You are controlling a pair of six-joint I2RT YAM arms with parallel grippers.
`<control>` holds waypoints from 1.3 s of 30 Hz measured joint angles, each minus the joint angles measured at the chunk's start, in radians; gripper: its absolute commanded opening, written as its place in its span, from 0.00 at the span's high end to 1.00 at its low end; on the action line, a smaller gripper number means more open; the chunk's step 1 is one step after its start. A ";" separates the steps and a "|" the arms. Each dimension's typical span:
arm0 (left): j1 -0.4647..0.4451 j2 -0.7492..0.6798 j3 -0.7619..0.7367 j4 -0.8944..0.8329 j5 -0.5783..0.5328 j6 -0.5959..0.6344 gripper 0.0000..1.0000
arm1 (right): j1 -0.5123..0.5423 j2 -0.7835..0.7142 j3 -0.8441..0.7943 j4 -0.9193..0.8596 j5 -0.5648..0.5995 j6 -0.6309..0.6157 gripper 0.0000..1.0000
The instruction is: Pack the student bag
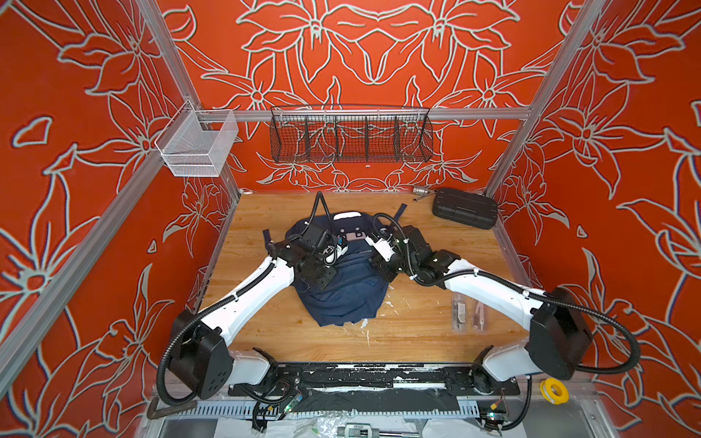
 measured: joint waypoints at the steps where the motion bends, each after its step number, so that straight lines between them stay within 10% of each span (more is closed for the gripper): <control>1: -0.013 -0.009 -0.002 -0.004 0.010 -0.035 1.00 | -0.015 0.008 0.005 0.008 -0.022 -0.010 1.00; 11: -0.072 0.001 -0.011 0.037 0.129 -0.326 1.00 | -0.083 0.126 0.151 -0.028 -0.121 -0.148 1.00; 34: -0.059 0.075 0.071 0.029 0.126 -0.511 1.00 | 0.092 0.017 0.027 0.035 -0.029 -0.093 1.00; 39: -0.051 0.075 0.138 0.010 0.085 -0.515 0.55 | 0.105 -0.032 -0.063 0.117 -0.014 -0.068 1.00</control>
